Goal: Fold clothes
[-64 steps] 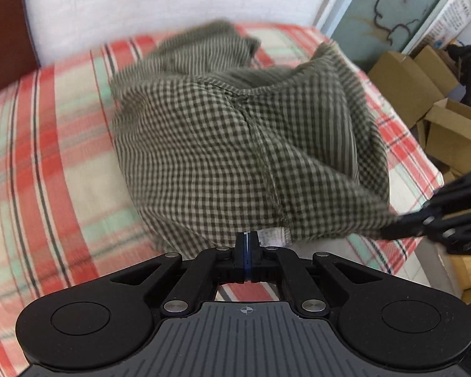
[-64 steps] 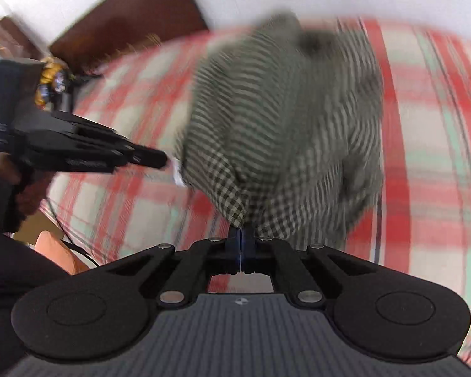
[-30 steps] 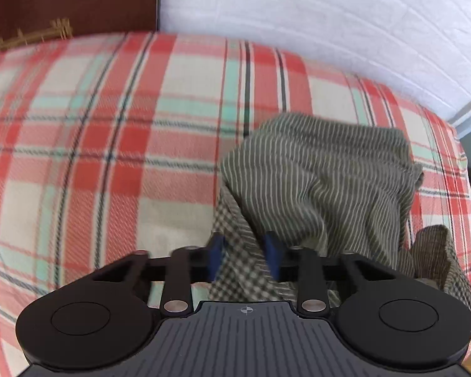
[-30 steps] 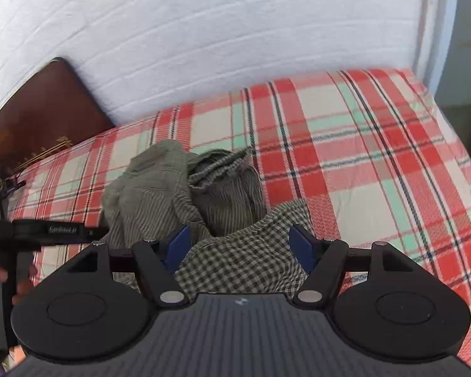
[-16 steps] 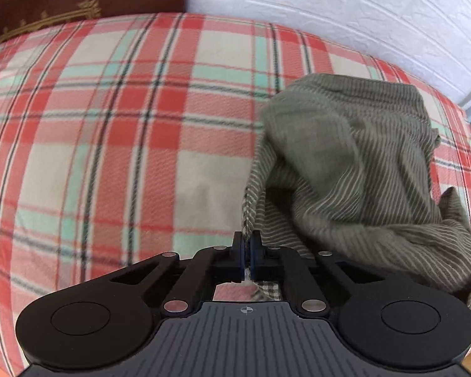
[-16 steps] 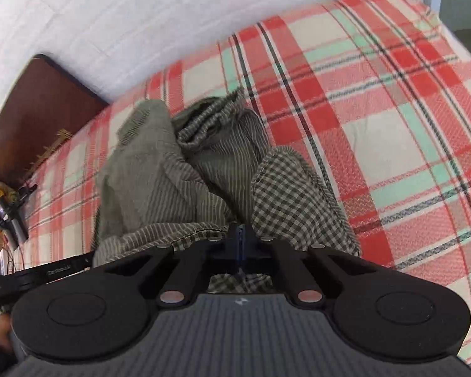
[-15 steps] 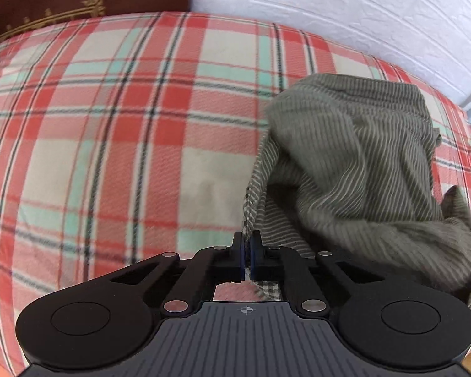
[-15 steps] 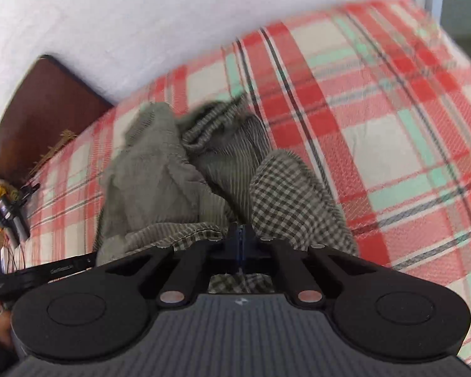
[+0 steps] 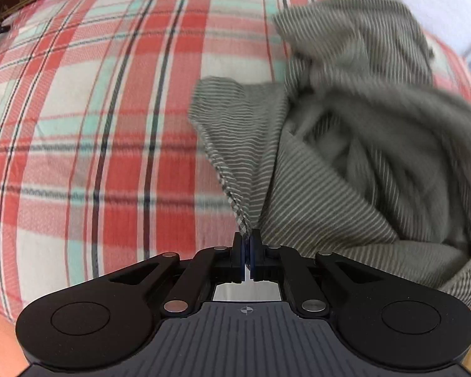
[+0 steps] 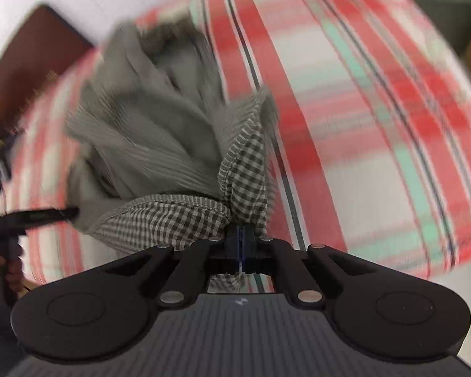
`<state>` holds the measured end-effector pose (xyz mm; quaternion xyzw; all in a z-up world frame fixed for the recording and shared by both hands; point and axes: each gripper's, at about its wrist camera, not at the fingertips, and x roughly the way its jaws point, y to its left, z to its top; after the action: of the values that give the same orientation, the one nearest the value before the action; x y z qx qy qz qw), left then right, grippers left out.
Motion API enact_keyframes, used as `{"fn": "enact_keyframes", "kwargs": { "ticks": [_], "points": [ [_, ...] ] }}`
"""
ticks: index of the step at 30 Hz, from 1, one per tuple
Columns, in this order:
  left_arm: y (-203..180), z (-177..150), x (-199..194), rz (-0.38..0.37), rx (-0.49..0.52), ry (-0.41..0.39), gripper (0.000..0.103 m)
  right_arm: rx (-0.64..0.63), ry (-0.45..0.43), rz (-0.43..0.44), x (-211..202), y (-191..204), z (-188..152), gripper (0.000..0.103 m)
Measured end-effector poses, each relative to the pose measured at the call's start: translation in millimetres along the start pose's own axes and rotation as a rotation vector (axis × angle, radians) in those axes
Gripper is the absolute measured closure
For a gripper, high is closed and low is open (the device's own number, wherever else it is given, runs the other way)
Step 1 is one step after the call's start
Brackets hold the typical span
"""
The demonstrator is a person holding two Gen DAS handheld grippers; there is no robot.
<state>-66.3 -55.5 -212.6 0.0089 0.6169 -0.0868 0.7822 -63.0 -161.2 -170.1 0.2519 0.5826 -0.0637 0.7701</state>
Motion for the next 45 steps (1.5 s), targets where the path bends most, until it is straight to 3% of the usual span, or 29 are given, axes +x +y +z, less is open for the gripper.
{"fn": "enact_keyframes", "kwargs": {
  "ticks": [6, 9, 11, 12, 13, 17, 20, 21, 22, 24, 25, 27, 30, 34, 38, 41, 45],
  "points": [
    [-5, -22, 14, 0.056, 0.053, 0.048, 0.103, -0.035, 0.112, -0.063, 46, -3, -19, 0.101],
    [-4, -25, 7, 0.055, 0.055, 0.036, 0.103, -0.042, 0.124, -0.051, 45, -4, -13, 0.099],
    [-2, -28, -4, 0.053, 0.061, 0.012, 0.103, -0.042, 0.109, -0.057, 34, -7, -10, 0.083],
    [-1, -29, -11, 0.043, 0.063, 0.004, 0.103, -0.042, 0.092, -0.062, 25, -10, -8, 0.066],
    [1, -30, -19, 0.034, 0.063, -0.009, 0.103, -0.044, 0.064, -0.065, 15, -12, -6, 0.056],
    [-2, -26, -56, 0.004, 0.083, -0.079, 0.103, -0.059, -0.067, -0.085, -24, -13, 8, 0.050],
    [-9, -14, -85, -0.065, 0.125, -0.145, 0.103, -0.106, -0.165, -0.069, -45, 0, 18, 0.042],
    [-13, -11, -93, -0.068, 0.144, -0.169, 0.079, -0.125, -0.197, -0.061, -52, 5, 21, 0.041],
    [-15, -9, -100, -0.042, 0.158, -0.193, 0.062, -0.143, -0.221, -0.046, -57, 11, 25, 0.040],
    [-16, -5, -114, 0.015, 0.164, -0.240, 0.035, -0.186, -0.236, -0.008, -61, 22, 30, 0.039],
    [-12, -3, -119, 0.025, 0.152, -0.257, 0.030, -0.209, -0.241, 0.009, -62, 27, 31, 0.038],
    [0, 2, -124, -0.011, 0.103, -0.259, 0.030, -0.248, -0.246, 0.040, -63, 37, 34, 0.038],
    [11, 14, -122, -0.124, -0.005, -0.244, 0.030, -0.263, -0.233, 0.072, -56, 49, 35, 0.038],
    [-10, 33, -98, -0.294, -0.065, -0.217, 0.022, -0.288, -0.224, 0.101, -49, 60, 37, 0.038],
    [-40, 51, -63, -0.448, -0.155, -0.137, 0.022, -0.313, -0.230, 0.111, -45, 68, 38, 0.038],
    [-58, 61, -47, -0.481, -0.223, -0.136, 0.022, -0.300, -0.233, 0.109, -45, 70, 36, 0.038],
    [-63, 73, -28, -0.403, -0.255, -0.119, 0.024, -0.275, -0.221, 0.109, -40, 69, 33, 0.038]
  ]
}}
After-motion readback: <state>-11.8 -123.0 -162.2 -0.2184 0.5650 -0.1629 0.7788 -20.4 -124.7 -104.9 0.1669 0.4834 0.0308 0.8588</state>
